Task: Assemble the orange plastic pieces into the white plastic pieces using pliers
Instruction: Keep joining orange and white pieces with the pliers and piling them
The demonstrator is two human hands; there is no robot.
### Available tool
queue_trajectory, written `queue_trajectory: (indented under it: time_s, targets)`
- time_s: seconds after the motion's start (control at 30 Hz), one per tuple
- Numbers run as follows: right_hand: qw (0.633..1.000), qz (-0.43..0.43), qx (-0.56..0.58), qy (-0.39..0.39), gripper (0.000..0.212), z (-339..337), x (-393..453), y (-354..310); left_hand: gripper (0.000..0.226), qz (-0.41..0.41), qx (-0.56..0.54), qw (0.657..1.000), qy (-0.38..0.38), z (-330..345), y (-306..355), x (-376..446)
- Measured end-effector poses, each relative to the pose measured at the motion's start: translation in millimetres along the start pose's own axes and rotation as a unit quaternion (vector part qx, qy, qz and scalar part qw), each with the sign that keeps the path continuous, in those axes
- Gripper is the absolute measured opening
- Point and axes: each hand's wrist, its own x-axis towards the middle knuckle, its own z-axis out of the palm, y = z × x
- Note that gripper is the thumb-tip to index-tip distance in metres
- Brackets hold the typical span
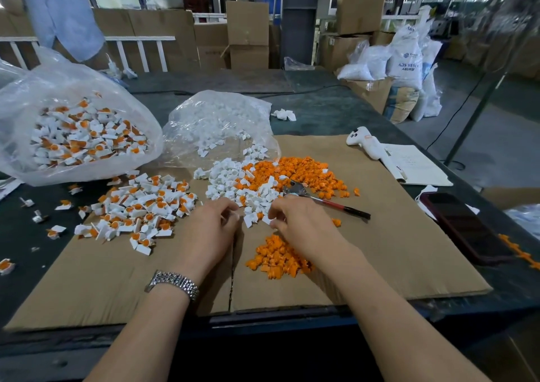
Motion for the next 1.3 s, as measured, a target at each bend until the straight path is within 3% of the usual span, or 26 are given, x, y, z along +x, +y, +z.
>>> queue_trajectory:
  time_s: [0.13,0.27,0.43,0.7,0.83,1.0,1.2,1.3]
  targets:
    - [0.994,-0.03,-0.096,0.033,0.022,15,18,-9,0.016,-0.079,-0.144,0.986,-0.003,-6,2,-3]
    - [0.987,-0.02,-0.151,0.048,0.022,26,31,-10,0.015,-0.133,-0.306,0.942,-0.033,-12,3,-8]
    - [0.988,0.003,-0.147,0.048,0.017,32,41,-13,0.014,-0.171,-0.375,0.91,-0.045,-13,1,-12]
    - [0.979,0.005,-0.188,0.085,0.017,38,42,-19,0.016,-0.234,-0.514,0.824,-0.052,-15,1,-19]
    - [0.989,0.031,-0.062,0.131,0.018,31,37,-12,0.02,-0.251,-0.561,0.787,-0.048,-20,-4,-18]
    - [0.977,0.082,0.15,0.129,0.009,14,32,-13,0.018,-0.241,-0.676,0.691,-0.083,-18,-7,-16]
    - [0.972,0.095,0.178,0.123,0.008,7,30,-11,0.019,-0.241,-0.7,0.663,-0.111,-18,-7,-16]
    - [0.944,0.076,0.304,0.102,0.009,0,25,-13,0.019,-0.242,-0.707,0.654,-0.121,-16,-4,-17]
